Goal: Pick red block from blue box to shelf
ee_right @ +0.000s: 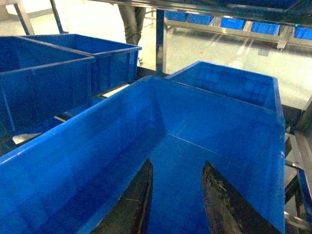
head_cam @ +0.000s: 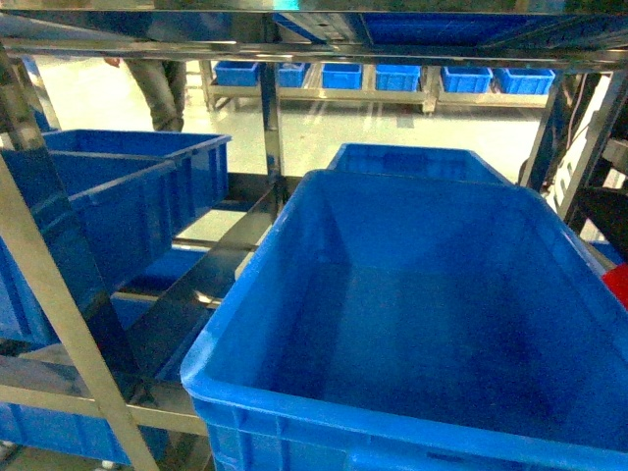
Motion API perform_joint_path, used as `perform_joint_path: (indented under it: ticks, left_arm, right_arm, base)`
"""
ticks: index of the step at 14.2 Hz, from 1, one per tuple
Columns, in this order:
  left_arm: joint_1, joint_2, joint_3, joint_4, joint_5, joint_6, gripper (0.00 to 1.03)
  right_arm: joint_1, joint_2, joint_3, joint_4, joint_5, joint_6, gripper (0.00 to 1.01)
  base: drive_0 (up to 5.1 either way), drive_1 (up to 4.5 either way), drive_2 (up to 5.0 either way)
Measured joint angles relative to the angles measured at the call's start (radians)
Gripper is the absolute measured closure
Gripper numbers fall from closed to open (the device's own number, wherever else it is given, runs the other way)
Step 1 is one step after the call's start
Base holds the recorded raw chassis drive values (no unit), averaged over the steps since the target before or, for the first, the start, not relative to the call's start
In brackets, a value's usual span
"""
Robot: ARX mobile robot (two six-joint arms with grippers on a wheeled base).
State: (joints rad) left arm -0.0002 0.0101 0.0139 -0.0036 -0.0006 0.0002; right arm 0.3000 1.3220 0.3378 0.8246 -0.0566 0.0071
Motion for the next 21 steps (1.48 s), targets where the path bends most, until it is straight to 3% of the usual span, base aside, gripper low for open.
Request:
perform_joint_path:
  ticks: [2,3,4,5,18,21]
  left_arm:
    - [0.000,0.000,0.000,0.000,0.000,0.000,0.05]
    - [0.000,0.000,0.000,0.000,0.000,0.000,0.05]
    - [0.000,0.000,0.000,0.000,0.000,0.000,0.05]
    - [0.000,0.000,0.000,0.000,0.000,0.000,0.05]
    - [0.000,0.000,0.000,0.000,0.000,0.000,0.05]
    - [0.000,0.000,0.000,0.000,0.000,0.000,0.05]
  right_arm:
    - [-0.006,0.095,0.041,0.007,-0.019,0.000,0.75]
    - [0.001,0.130,0.054,0.041,-0.001,-0.009,0.56]
    - [0.001,0.129,0.054,0.040,0.000,-0.009,0.18]
    - [0.001,0.129,0.054,0.040,0.000,-0.009,0.05]
    - [0.001,0.129,0.054,0.040,0.000,-0.009,0.03]
    - [0.001,0.050,0.073,-0.117,-0.033,0.028,0.03]
  base:
    - [0.0,0.00,0.0]
    - [0.0,0.00,0.0]
    - [0.0,0.00,0.0]
    - [0.0,0.00,0.0]
    - [0.0,0.00,0.0]
    - [0.0,0.00,0.0]
